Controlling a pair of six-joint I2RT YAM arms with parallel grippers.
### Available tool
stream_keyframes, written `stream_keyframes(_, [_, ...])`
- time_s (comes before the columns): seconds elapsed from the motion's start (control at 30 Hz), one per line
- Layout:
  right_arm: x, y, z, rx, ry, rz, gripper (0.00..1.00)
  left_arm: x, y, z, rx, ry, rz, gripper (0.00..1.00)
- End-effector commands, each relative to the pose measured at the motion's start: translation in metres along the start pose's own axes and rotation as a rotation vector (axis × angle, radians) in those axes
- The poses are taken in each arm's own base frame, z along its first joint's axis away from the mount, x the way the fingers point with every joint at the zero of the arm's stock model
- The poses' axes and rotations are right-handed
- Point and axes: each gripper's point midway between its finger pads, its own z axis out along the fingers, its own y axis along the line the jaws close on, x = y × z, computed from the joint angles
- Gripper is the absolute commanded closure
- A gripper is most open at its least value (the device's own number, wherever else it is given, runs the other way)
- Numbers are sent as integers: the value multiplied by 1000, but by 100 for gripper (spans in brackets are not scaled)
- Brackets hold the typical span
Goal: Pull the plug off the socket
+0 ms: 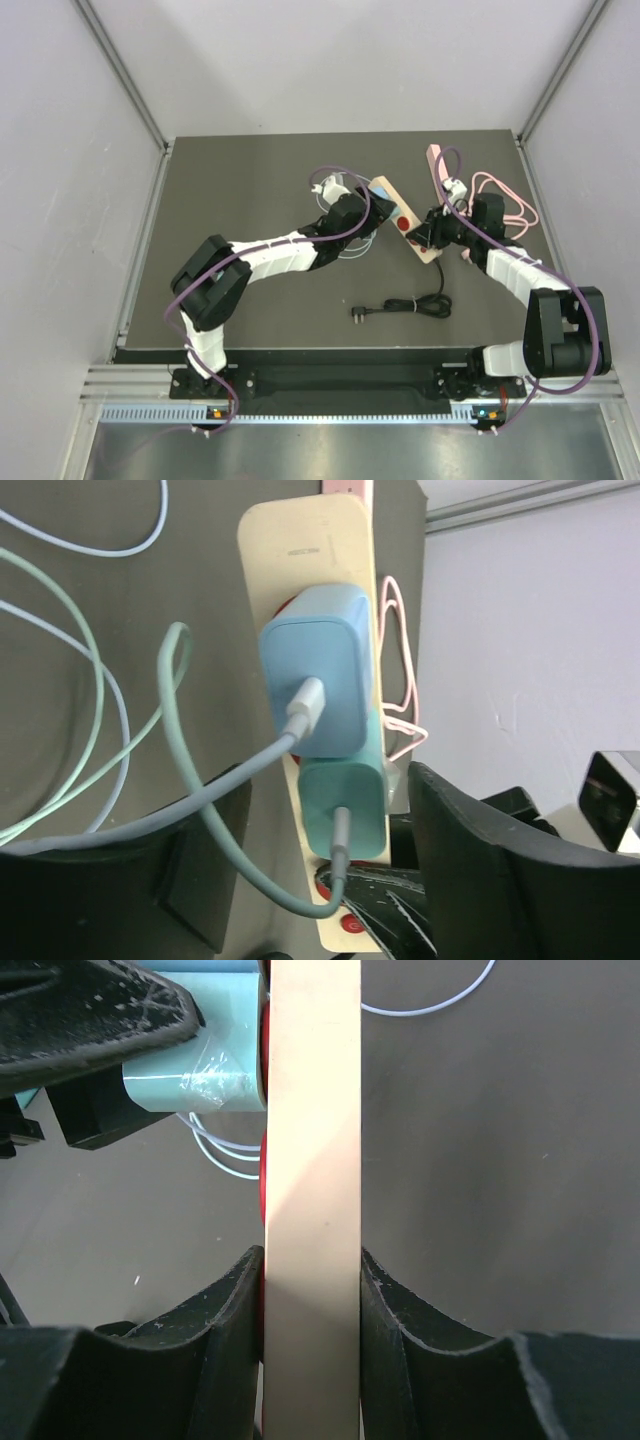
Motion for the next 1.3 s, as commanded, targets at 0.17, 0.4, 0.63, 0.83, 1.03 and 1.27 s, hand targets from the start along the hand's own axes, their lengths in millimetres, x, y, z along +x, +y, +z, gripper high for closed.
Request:
stream_keyframes(0.17, [-48, 21, -5, -66, -133, -142, 100, -9, -12, 8, -4, -64, -5, 34])
stream_keyframes(0.4, [-47, 22, -3, -75, -128, -130, 100, -11, -17, 14, 20, -83, -2, 39])
stream_keyframes(0.63, [-44, 21, -1, -78, -121, -117, 100, -8, -19, 16, 45, -76, -1, 47])
stream_keyframes(0.83, [-43, 22, -1, -92, -115, -107, 100, -8, -28, 13, 113, -79, 23, 79])
stream_keyframes(1.03, [-40, 26, 1, -131, -101, -97, 99, -6, -42, 3, 238, -39, 40, 100])
stream_keyframes(1.27, [-30, 26, 8, -169, -56, -57, 58, -6, -59, -10, 348, 8, 96, 100])
